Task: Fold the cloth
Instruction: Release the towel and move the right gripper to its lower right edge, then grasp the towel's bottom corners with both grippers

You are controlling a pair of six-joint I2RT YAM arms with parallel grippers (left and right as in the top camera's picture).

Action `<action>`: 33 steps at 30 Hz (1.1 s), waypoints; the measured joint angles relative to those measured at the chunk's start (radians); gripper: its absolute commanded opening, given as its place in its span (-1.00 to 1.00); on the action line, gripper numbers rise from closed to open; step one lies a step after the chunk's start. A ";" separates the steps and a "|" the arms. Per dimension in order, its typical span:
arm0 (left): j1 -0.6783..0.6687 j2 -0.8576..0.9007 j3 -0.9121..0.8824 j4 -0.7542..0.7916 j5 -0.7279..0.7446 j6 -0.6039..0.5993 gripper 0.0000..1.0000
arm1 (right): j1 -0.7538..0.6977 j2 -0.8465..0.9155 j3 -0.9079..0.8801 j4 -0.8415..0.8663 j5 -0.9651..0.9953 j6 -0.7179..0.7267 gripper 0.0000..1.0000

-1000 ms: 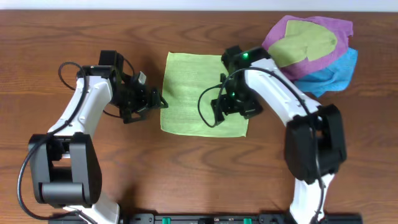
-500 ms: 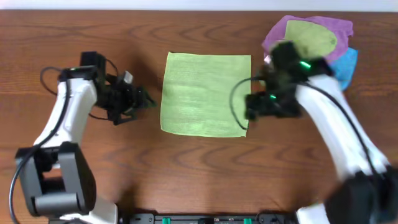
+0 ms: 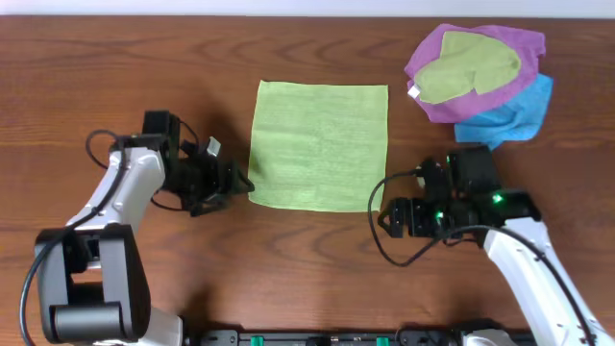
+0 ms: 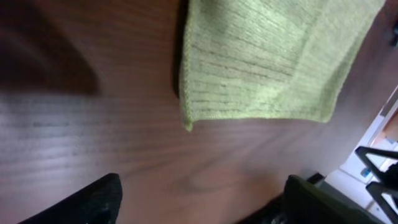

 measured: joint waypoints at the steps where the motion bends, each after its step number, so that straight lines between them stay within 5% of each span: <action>1: 0.000 0.000 -0.016 0.034 0.000 -0.013 0.86 | 0.000 -0.001 -0.018 0.029 -0.013 0.013 0.99; 17: -0.003 -0.005 -0.209 0.455 0.031 -0.287 0.96 | 0.000 -0.002 -0.067 0.187 -0.085 0.144 0.98; 29: -0.163 -0.006 -0.220 0.616 -0.049 -0.441 0.95 | 0.000 -0.002 -0.067 0.201 -0.094 0.194 0.98; 33: -0.191 0.008 -0.219 0.649 -0.061 -0.479 0.78 | 0.000 -0.002 -0.067 0.201 -0.097 0.203 0.98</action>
